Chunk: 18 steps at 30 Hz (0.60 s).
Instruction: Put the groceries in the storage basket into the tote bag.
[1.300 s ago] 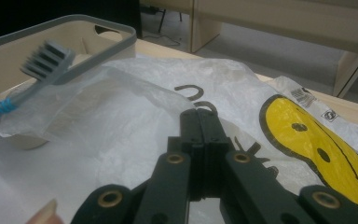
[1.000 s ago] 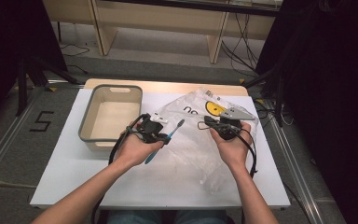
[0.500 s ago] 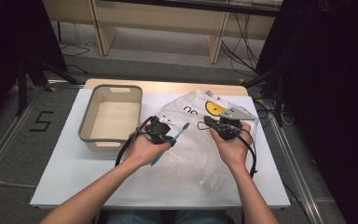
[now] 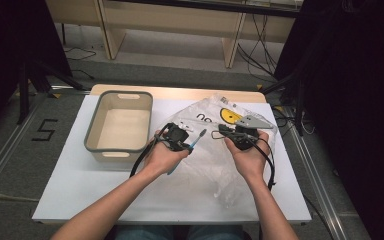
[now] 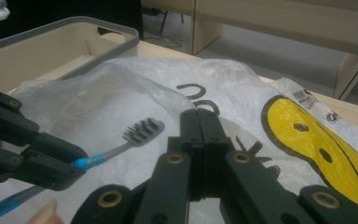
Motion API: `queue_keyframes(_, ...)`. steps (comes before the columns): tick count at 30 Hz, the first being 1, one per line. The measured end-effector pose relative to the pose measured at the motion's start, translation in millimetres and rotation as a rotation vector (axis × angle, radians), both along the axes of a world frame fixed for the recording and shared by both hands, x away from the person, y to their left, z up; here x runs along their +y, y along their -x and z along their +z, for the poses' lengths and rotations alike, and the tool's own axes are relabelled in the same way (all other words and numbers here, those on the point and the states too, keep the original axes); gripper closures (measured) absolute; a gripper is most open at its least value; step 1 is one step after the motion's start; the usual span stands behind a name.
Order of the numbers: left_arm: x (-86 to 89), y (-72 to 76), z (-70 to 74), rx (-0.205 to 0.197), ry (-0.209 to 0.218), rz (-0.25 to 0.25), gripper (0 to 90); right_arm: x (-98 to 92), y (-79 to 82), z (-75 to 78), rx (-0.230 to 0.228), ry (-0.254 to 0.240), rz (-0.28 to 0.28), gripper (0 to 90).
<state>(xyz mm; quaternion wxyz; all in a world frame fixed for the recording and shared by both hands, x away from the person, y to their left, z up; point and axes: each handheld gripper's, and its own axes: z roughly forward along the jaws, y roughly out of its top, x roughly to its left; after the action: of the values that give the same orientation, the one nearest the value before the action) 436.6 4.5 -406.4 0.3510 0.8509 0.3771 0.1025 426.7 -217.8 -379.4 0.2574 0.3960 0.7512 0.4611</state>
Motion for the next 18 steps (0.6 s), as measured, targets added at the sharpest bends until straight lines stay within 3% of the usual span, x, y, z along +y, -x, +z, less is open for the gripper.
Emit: queue_keyframes(18, -28.5, -14.9, -11.4, -0.036, -0.049, 0.022, 78.4, 3.2, 0.4, -1.2, 0.003, 0.007, 0.011, 90.0)
